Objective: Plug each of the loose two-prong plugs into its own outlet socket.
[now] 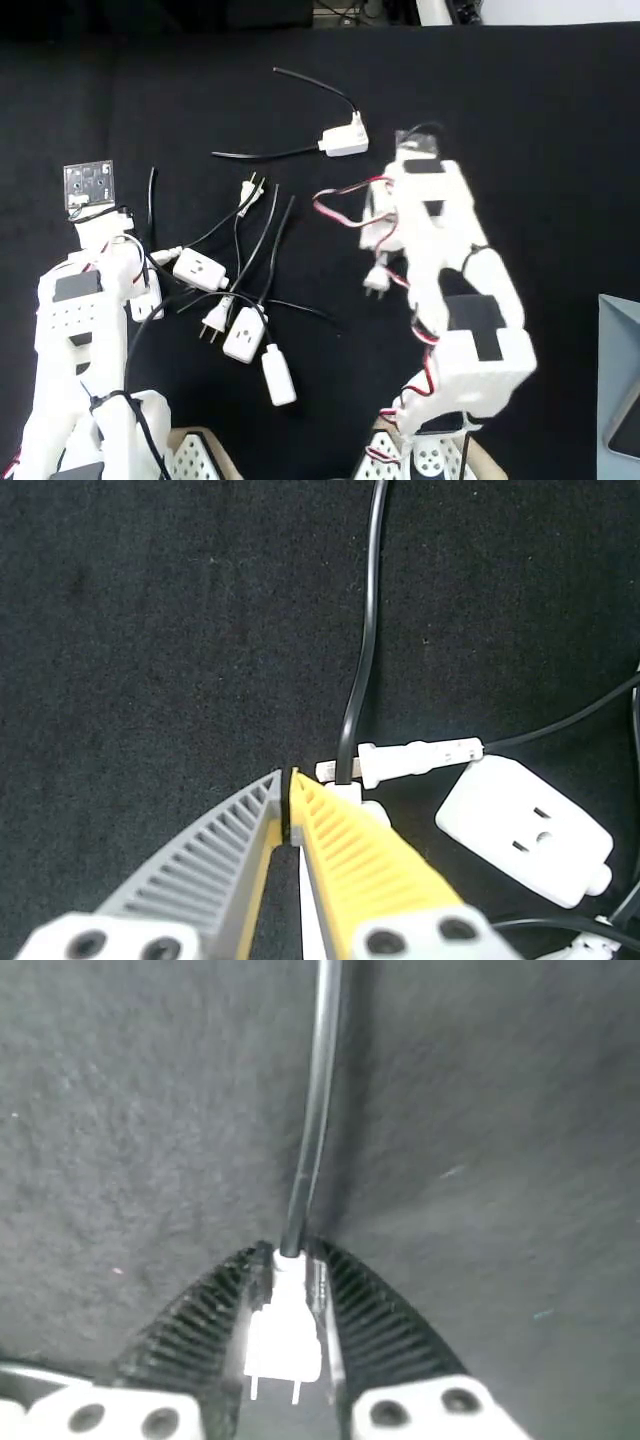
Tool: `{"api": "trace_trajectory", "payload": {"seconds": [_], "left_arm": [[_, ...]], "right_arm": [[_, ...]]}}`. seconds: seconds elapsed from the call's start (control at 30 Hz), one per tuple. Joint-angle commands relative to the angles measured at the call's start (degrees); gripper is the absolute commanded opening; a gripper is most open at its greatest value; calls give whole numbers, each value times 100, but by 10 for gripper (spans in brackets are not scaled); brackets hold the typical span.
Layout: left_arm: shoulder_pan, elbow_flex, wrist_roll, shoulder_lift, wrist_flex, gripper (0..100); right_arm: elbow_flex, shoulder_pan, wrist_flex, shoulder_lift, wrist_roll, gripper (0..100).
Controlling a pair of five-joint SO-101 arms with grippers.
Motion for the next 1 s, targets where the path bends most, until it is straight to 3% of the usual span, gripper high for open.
{"api": "trace_trajectory", "payload": {"seconds": [0.0,0.13,0.33,0.6,0.97], "left_arm": [[-4,-40,9,-79,-123,30],[-4,-40,9,-79,-123,30],[-4,-40,9,-79,-123,30],[-4,-40,9,-79,-123,30],[-4,-40,9,-79,-123,30]], "right_arm": [[-312,352,-35,-673,1486,11],[-295,334,-18,-875,1890,38],[-303,325,299,-927,1925,221],[-277,369,800,-927,1899,223],[75,633,598,-875,1899,222]]}}
